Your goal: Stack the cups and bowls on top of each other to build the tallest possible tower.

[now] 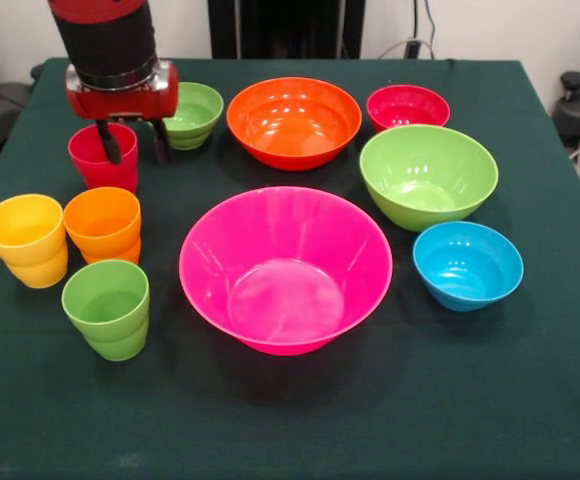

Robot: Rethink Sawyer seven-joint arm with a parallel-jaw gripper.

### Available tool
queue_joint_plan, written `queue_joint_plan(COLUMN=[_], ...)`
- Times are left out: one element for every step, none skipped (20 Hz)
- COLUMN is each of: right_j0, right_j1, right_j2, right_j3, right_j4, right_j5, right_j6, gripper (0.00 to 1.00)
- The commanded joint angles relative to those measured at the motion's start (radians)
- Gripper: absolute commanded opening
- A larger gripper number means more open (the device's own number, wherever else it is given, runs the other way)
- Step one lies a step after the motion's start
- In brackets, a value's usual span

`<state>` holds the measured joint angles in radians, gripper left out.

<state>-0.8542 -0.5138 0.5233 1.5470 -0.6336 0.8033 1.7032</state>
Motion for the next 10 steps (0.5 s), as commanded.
queue_joint_plan(right_j0=[0.038, 0.036, 0.034, 0.035, 0.032, 0.033, 0.03, 0.03, 0.03, 0.028], right_j1=[0.099, 0.109, 0.116, 0.12, 0.123, 0.129, 0.132, 0.134, 0.136, 0.139], right_j2=[0.047, 0.049, 0.05, 0.052, 0.054, 0.056, 0.057, 0.06, 0.061, 0.063], right_j3=[-0.075, -0.078, -0.081, -0.089, -0.091, -0.101, -0.105, -0.112, -0.119, -0.124], right_j4=[-0.1, -0.103, -0.104, -0.106, -0.107, -0.107, -0.108, -0.109, -0.11, -0.114], right_j5=[-0.025, -0.036, -0.04, -0.038, -0.039, -0.034, -0.033, -0.029, -0.027, -0.028], right_j6=[-0.244, -0.243, -0.243, -0.247, -0.25, -0.254, -0.257, -0.262, -0.266, -0.272], gripper=[1.0, 1.0, 1.0, 1.0, 1.0, 1.0, 1.0, 1.0, 1.0, 1.0])
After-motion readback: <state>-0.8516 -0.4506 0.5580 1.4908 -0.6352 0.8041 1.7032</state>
